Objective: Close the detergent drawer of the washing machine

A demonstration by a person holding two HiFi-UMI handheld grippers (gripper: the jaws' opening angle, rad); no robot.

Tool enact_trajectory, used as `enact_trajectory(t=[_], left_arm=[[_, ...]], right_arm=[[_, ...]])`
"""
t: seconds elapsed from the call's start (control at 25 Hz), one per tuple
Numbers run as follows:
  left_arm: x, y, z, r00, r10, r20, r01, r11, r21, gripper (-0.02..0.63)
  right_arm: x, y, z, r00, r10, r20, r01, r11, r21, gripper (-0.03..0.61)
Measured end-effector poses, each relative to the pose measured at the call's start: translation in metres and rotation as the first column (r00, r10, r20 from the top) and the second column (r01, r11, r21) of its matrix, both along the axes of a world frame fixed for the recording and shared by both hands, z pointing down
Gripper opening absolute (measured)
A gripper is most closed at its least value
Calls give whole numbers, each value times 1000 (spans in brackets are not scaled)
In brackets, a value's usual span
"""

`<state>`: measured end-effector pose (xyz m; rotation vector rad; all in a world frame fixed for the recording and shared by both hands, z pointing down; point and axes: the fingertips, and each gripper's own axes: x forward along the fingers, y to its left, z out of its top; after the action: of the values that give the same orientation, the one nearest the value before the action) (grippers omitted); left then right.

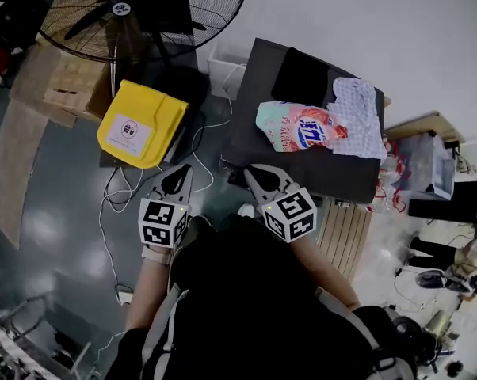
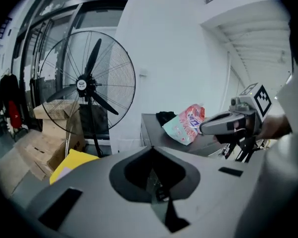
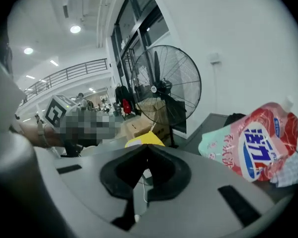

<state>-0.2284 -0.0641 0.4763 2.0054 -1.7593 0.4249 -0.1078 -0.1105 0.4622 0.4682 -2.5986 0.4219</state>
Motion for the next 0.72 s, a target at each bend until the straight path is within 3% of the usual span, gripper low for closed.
enact_trajectory(t=[0.12, 0.24, 0.4, 0.72], left_arm=[[-10, 13, -26, 1000, -21, 17, 20, 998, 60, 11], [-19, 23, -52, 998, -57, -23, 59, 989, 133, 12], [-33, 38, -87, 992, -100, -74, 114, 967, 226, 12], [-45, 64, -133, 988, -146, -59, 157, 926, 342, 11]], right_arm=[[-16, 6, -29, 999, -39, 38, 37, 998, 45, 14], [-29, 8, -59, 993, -91, 75, 83, 991, 104, 14], [-41, 16, -91, 982, -146, 120, 126, 979, 161, 15], [-56, 34, -127, 966, -206, 155, 164, 955, 247, 15]])
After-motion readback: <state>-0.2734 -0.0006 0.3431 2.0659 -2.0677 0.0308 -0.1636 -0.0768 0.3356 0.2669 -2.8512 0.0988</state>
